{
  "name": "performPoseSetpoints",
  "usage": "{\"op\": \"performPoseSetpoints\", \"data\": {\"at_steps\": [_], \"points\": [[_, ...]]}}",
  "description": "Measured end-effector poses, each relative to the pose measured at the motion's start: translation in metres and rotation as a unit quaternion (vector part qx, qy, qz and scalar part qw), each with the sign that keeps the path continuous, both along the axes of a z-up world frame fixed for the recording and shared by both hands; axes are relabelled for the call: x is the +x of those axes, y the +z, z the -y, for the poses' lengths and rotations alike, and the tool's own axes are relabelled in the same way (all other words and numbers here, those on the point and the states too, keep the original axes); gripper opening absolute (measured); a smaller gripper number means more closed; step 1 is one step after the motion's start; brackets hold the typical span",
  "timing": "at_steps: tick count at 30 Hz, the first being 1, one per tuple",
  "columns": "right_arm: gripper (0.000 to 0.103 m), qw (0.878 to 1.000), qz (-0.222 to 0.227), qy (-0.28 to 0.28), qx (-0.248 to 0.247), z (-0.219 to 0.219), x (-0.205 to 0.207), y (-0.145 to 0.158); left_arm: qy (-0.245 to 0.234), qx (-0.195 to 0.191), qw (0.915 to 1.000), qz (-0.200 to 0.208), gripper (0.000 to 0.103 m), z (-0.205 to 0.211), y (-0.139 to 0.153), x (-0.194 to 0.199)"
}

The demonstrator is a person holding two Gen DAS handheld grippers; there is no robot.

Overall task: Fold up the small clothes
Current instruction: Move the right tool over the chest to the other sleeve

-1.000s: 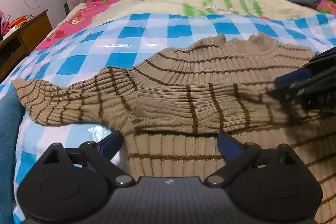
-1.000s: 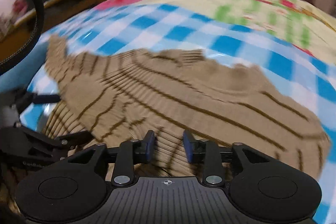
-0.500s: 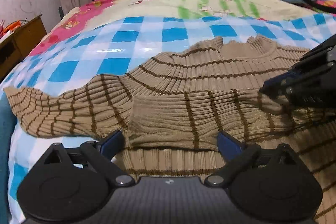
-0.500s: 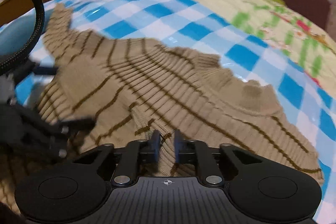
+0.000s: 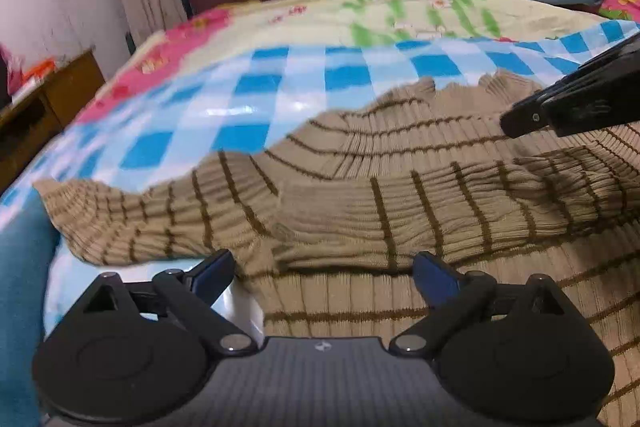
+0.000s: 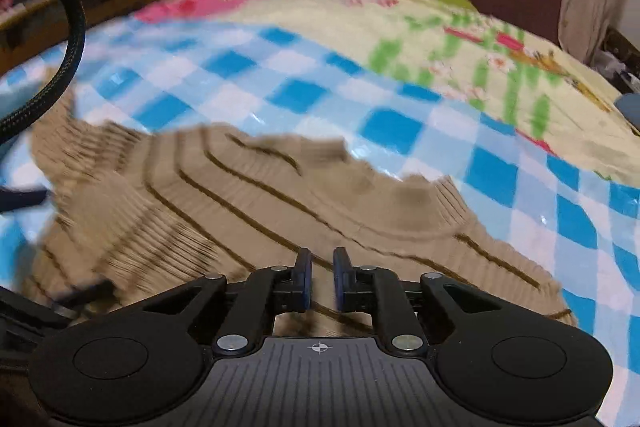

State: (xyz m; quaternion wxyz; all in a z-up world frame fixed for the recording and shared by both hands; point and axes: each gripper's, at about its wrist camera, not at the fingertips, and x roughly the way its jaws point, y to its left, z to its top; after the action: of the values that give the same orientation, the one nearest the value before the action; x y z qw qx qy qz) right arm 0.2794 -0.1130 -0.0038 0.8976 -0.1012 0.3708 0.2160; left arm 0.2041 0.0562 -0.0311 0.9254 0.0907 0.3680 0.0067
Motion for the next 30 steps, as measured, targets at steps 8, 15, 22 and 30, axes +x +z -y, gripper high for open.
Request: {"op": "performPoseSetpoints", "data": {"at_steps": [8,15,22,30], "points": [[0.019,0.992,-0.056,0.107,0.035,-0.049,0.007,-0.017,0.000,0.000,1.0000,-0.005,0.102,-0.002,-0.002,-0.004],[0.011,0.998,-0.034,0.058,0.016,-0.055,0.009,-0.029,0.009,-0.011,0.9998,0.012,0.102,-0.007,0.001,-0.012],[0.021,0.996,-0.045,0.077,0.011,-0.063,0.007,-0.024,0.017,-0.027,0.9994,0.016,0.102,-0.017,0.007,-0.020],[0.021,0.994,-0.065,0.090,-0.014,-0.088,0.008,-0.028,0.014,-0.051,0.9986,0.000,0.101,-0.028,0.009,-0.034]]}}
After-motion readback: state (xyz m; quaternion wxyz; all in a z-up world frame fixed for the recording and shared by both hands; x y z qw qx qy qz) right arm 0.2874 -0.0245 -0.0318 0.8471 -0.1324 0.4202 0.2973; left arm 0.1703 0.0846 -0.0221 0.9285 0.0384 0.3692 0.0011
